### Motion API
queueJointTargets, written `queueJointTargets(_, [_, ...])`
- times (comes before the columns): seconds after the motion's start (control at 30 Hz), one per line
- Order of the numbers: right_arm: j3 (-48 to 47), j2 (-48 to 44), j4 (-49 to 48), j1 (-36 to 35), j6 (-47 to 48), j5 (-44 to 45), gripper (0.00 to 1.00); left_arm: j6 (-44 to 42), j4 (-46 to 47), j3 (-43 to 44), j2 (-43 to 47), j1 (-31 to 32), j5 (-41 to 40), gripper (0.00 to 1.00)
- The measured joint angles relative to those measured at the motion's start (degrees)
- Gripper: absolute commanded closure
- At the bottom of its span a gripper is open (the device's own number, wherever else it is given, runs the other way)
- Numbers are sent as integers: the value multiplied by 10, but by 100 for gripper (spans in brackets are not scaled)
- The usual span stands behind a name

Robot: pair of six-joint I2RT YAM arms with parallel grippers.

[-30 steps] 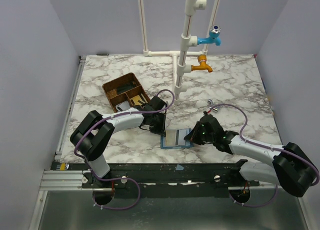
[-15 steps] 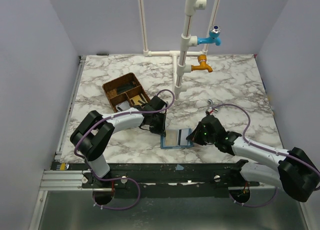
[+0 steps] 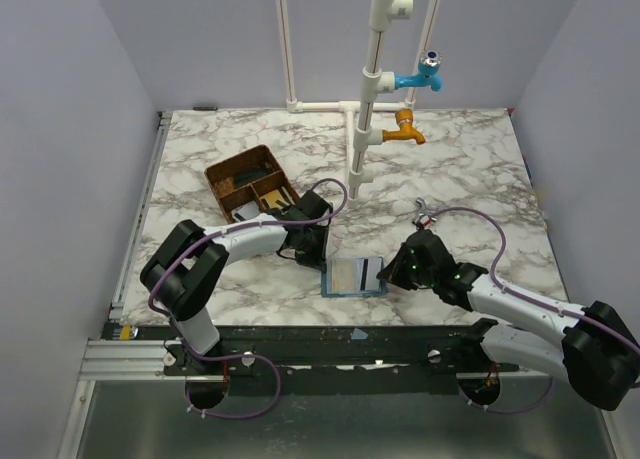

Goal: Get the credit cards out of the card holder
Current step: Remove the credit card from the card holder, then place the credit card in the storage box.

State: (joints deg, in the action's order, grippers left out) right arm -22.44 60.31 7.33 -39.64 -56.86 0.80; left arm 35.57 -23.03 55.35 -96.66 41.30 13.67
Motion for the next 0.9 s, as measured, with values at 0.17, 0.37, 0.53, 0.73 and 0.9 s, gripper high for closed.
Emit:
queueJointTargets(0.17, [-8,0,7,0,2,0,99,-3,-7,0,0,0,-2,100])
queueJointTargets(0.37, [-28,0,14,0,4,0,99,-7,-34,15,12,-1,-6,98])
queueJointTargets(0.53, [-41,-7,19,0,6,0,99,-13,-45,40,40,-5,-8,73])
queueJointTargets(0.73, [-58,-10,23,0,8,0,99,-15,-43,46,75,-21,10,37])
queueJointTargets(0.9, [-72,-12,26,0,8,-1,99,3,-11,20,108,-47,73,24])
